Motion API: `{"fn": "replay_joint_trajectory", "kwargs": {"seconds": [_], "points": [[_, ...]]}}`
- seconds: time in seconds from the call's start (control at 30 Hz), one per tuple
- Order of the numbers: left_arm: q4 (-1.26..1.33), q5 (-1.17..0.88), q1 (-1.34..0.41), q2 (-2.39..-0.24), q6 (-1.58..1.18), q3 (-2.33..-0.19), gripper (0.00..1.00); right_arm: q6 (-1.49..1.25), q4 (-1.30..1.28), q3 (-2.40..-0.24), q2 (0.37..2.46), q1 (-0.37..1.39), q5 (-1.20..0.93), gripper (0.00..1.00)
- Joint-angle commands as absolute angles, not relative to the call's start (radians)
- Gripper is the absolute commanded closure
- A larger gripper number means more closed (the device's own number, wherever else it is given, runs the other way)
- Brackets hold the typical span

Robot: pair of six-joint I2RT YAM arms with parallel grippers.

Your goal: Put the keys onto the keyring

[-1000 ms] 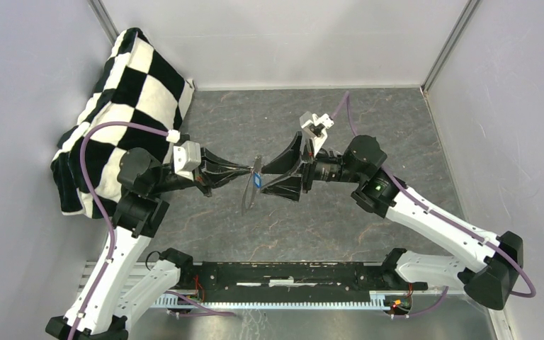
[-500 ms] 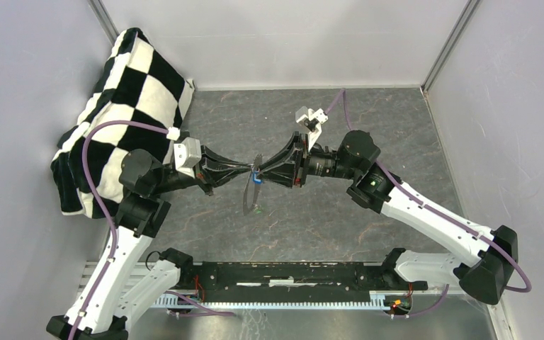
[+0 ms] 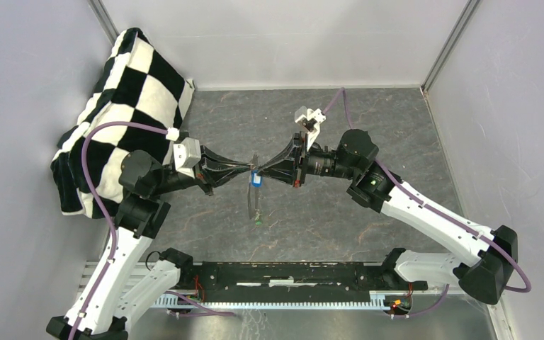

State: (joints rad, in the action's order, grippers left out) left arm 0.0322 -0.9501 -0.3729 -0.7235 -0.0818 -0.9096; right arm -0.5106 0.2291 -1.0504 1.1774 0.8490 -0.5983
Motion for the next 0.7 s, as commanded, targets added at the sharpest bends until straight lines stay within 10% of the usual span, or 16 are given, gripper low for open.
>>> {"fn": "replay_joint_trajectory", "kwargs": {"seconds": [0.0,0.67], "points": [[0.102,-0.947,-0.375,-0.713,-0.124,-0.916,0.98,-0.524,0.250,-1.051,1.173,0.853,-0.637,0.98],[-0.173,-1.123,-0.374,-0.740,0.181,-0.979,0.98,-0.489,0.171,-1.197,1.237,0.851,-0.810,1.00]]}}
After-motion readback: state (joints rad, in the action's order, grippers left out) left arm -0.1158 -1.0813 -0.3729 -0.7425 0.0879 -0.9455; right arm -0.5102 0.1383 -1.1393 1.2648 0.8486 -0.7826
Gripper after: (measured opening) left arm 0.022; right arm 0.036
